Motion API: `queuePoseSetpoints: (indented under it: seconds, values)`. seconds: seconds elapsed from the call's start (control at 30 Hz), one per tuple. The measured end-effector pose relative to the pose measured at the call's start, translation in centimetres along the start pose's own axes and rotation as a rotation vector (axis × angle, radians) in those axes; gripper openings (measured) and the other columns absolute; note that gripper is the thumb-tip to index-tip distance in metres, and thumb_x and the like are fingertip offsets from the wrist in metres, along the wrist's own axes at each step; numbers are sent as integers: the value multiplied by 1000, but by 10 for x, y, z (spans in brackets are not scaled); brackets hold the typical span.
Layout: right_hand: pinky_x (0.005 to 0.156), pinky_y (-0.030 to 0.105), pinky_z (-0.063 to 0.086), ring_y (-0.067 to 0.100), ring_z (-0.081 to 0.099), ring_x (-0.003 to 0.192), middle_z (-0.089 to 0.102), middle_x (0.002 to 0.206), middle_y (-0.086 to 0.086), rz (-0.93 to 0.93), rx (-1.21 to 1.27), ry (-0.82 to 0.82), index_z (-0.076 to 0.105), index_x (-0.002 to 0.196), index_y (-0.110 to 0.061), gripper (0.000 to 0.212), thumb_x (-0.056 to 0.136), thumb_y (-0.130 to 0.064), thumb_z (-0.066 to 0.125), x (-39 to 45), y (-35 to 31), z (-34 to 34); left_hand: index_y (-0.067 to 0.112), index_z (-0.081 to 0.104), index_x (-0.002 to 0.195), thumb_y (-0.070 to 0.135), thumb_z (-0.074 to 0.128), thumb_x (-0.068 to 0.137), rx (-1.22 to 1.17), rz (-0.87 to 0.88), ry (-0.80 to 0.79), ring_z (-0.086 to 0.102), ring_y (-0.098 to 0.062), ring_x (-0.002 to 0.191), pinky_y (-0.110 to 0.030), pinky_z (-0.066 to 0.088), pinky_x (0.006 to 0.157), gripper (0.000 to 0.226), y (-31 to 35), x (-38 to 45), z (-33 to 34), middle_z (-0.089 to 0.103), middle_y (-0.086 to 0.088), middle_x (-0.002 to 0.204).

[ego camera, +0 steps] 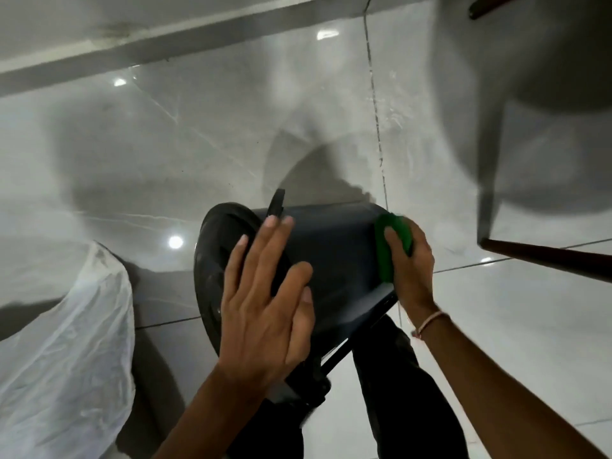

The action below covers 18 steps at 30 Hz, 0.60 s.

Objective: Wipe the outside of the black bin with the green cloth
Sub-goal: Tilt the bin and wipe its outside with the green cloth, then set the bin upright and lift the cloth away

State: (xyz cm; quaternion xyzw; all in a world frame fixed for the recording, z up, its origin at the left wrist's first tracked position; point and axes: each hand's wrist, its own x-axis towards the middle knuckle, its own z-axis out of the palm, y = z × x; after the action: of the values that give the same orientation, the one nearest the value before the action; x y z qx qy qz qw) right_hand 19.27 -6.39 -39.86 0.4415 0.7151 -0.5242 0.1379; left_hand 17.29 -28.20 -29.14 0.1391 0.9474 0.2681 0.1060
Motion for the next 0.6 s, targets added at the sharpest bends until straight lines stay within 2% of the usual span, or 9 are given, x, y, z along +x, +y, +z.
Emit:
queuePoseSetpoints:
  seconds: [0.07,0.13,0.23,0.3,0.37,0.43,0.5,0.57,0.6]
  values:
    - [92,42,52,24,62,101,69,96,3,114,225,22,71,103,-16,9,104,-20,62,30,-21,-6,9,72,90,21,48,96,37,69,12,65,-35,128,-55,39,125,27,12,27,3,76,-17,118]
    - [102,49,51,30,62,107,69,108,13,279,558,-6,71,118,-4,32,105,-28,55,47,-47,-17,8,71,76,24,51,97,59,136,23,69,-34,92,-52,52,108,33,24,60,9,70,-12,87]
    - [103,43,52,29,67,103,70,112,12,407,993,-184,64,125,-11,48,95,-47,52,47,-98,-37,7,71,64,28,53,93,134,194,-80,66,-35,76,-44,57,86,40,42,103,11,68,-13,70]
    - [96,41,61,28,74,94,77,101,11,338,1139,-289,75,109,-14,47,83,-49,56,41,-130,-53,4,71,65,35,40,93,192,148,-216,66,-35,76,-43,54,85,52,48,128,7,71,-17,71]
    - [94,45,63,31,78,93,80,100,13,291,1241,-373,80,100,-12,48,84,-50,55,34,-157,-59,2,73,75,43,26,95,233,2,-332,66,-37,86,-45,49,93,66,42,152,2,75,-22,84]
    - [96,55,58,36,75,100,78,108,18,286,1343,-413,74,112,-10,53,97,-53,49,26,-184,-70,2,75,83,40,33,105,219,-127,-310,67,-40,95,-45,44,99,61,37,178,-1,77,-24,95]
    - [97,63,61,41,76,110,76,121,23,260,1464,-517,71,123,-5,60,101,-56,47,13,-211,-79,0,73,79,34,44,109,145,-242,-243,68,-45,96,-46,43,98,54,37,205,-4,76,-28,92]
    - [120,65,42,38,51,147,51,160,17,200,1478,-663,49,154,-13,75,95,-59,56,3,-237,-84,-3,71,82,37,43,111,139,-319,-219,67,-48,98,-48,43,98,57,40,233,-5,74,-31,94]
    - [127,66,29,35,38,155,39,166,15,168,1455,-723,36,161,-17,85,93,-63,56,-4,-247,-88,-4,71,87,38,40,111,153,-333,-210,67,-47,101,-48,43,99,58,43,248,-6,74,-30,98]
